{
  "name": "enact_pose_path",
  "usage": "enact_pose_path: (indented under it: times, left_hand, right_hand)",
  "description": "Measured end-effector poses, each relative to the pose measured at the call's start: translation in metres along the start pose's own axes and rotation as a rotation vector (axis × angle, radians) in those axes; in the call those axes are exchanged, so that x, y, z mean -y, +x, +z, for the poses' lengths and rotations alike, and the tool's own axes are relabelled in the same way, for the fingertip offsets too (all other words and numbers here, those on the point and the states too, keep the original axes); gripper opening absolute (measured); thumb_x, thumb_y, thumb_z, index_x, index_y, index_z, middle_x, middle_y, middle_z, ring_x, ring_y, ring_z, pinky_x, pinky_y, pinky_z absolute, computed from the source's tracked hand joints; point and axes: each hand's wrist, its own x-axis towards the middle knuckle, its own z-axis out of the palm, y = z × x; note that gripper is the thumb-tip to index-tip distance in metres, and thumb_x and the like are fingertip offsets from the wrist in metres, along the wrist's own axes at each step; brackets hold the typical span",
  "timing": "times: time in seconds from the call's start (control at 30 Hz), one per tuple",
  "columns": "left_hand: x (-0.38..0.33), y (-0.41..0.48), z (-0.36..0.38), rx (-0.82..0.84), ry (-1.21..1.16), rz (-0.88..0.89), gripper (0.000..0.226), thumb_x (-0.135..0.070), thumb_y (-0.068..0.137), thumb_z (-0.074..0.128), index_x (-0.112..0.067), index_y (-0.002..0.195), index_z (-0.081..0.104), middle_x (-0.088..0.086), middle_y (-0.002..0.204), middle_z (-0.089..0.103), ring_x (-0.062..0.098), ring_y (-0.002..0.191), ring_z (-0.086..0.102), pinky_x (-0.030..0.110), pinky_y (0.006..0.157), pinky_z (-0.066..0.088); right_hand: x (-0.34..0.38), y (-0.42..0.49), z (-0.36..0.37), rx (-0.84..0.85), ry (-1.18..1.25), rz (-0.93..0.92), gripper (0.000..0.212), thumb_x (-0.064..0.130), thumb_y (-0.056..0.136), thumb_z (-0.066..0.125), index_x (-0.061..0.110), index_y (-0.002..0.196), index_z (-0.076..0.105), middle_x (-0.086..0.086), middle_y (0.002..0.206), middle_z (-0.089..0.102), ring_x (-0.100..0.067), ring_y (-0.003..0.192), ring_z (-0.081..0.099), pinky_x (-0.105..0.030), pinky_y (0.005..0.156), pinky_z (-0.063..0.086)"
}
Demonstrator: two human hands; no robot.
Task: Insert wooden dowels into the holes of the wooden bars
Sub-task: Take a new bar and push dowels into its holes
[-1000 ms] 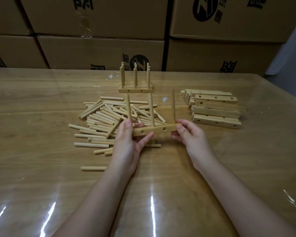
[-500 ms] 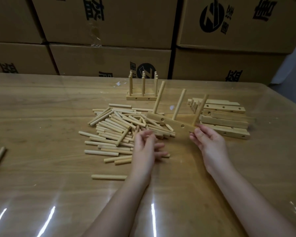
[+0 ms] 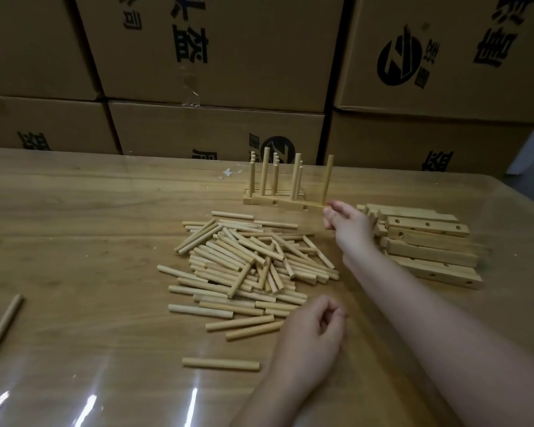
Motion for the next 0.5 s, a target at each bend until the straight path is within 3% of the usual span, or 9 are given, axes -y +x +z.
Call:
enact_pose_path:
  times: [0.17, 0.33, 0.4, 0.5]
  left_hand:
    - [0.002, 0.0, 0.001, 0.005, -0.012, -0.029, 0.015, -0.037, 0.081, 0.049, -0.03, 0.08, 0.061, 0.0, 0.071, 0.065, 0.017, 0.067, 0.058, 0.037, 0.069, 0.05]
    - [0.006, 0.001, 0.002, 0.021, -0.002, -0.031, 0.016, -0.035, 0.084, 0.049, -0.026, 0.086, 0.062, -0.001, 0.077, 0.067, 0.008, 0.062, 0.049, 0.032, 0.067, 0.046]
    - [0.006, 0.001, 0.003, 0.027, 0.009, -0.023, 0.016, -0.034, 0.085, 0.05, -0.026, 0.088, 0.063, -0.002, 0.077, 0.066, 0.005, 0.062, 0.048, 0.03, 0.067, 0.045]
    - [0.008, 0.001, 0.004, 0.025, 0.016, -0.014, 0.014, -0.031, 0.086, 0.052, -0.025, 0.088, 0.063, -0.008, 0.075, 0.061, 0.004, 0.062, 0.047, 0.029, 0.068, 0.045]
  right_hand:
    - [-0.012, 0.04, 0.013, 0.004, -0.151, 0.003, 0.027, 0.015, 0.092, 0.055, 0.023, 0.117, 0.062, 0.006, 0.083, 0.061, -0.009, 0.071, 0.054, -0.022, 0.065, 0.044]
    - [-0.027, 0.061, 0.025, 0.001, -0.262, 0.0, 0.029, 0.019, 0.093, 0.055, 0.023, 0.121, 0.06, 0.008, 0.096, 0.063, -0.008, 0.071, 0.057, -0.019, 0.055, 0.041]
    - [-0.029, 0.067, 0.028, 0.039, -0.334, -0.023, 0.03, 0.021, 0.093, 0.055, 0.023, 0.122, 0.059, 0.003, 0.11, 0.064, -0.009, 0.079, 0.059, -0.021, 0.061, 0.043]
    - [-0.031, 0.076, 0.032, 0.115, -0.53, -0.087, 0.029, 0.024, 0.091, 0.058, 0.024, 0.12, 0.062, 0.0, 0.12, 0.059, -0.018, 0.105, 0.054, -0.031, 0.086, 0.044]
